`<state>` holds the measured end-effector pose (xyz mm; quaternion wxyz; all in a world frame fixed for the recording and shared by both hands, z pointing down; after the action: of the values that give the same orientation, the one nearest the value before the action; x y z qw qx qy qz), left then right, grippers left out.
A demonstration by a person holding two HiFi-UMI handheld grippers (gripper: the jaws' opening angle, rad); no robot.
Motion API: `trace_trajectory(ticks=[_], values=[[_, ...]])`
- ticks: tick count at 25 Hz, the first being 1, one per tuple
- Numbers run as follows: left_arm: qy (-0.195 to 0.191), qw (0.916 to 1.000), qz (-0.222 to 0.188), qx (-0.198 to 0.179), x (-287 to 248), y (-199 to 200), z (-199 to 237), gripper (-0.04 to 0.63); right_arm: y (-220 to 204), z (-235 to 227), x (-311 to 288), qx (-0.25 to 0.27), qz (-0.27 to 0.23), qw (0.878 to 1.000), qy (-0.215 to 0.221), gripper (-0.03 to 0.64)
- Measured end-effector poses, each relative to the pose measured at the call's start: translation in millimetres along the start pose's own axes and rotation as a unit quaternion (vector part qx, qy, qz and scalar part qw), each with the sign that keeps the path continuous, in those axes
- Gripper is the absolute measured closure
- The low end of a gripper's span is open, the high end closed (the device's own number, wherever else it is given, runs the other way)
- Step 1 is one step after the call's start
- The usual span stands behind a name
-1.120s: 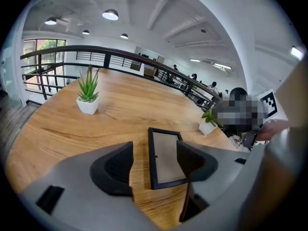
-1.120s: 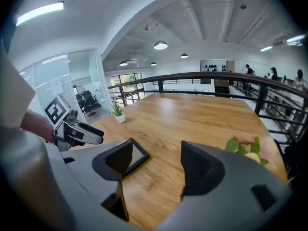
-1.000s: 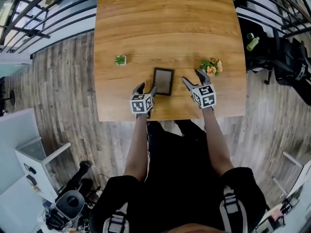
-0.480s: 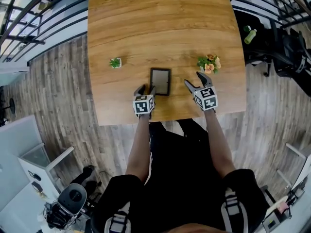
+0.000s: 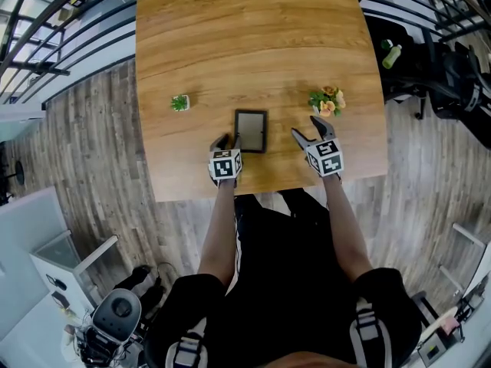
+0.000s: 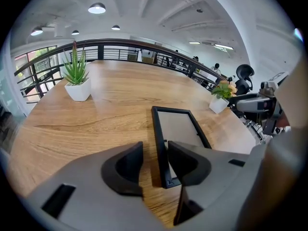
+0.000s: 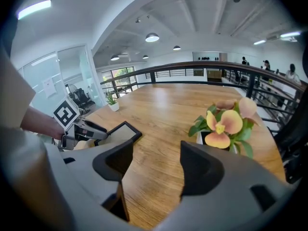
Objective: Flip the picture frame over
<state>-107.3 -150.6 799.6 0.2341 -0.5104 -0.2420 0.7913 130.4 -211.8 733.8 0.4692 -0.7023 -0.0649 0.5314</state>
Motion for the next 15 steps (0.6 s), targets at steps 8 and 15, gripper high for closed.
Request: trace_trajectory(ticks=[8, 15], values=[[-0.008, 0.9998, -0.004, 0.015, -3.1, 0.0, -4.5, 0.495, -0.7, 4.5, 5.4, 0.003, -0.004, 1.000, 0.001, 0.313], [-0.007, 0.9982, -0.007, 0.060, -1.7, 1.2, -1.1, 0.532, -0.4, 6.9, 11.9, 0.003, -0.006, 1.000, 0.003, 0.314]])
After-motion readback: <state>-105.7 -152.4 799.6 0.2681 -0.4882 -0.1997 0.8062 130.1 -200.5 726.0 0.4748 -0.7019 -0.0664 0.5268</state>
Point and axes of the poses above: the fingertips, and each gripper's own axes: x backward along the fingers, z to its left, y out of its top, the point moved 2 cm from there along x, backward along the fingers, and after that the axes turned 10 degrees about -y, right-handed, at the moved point
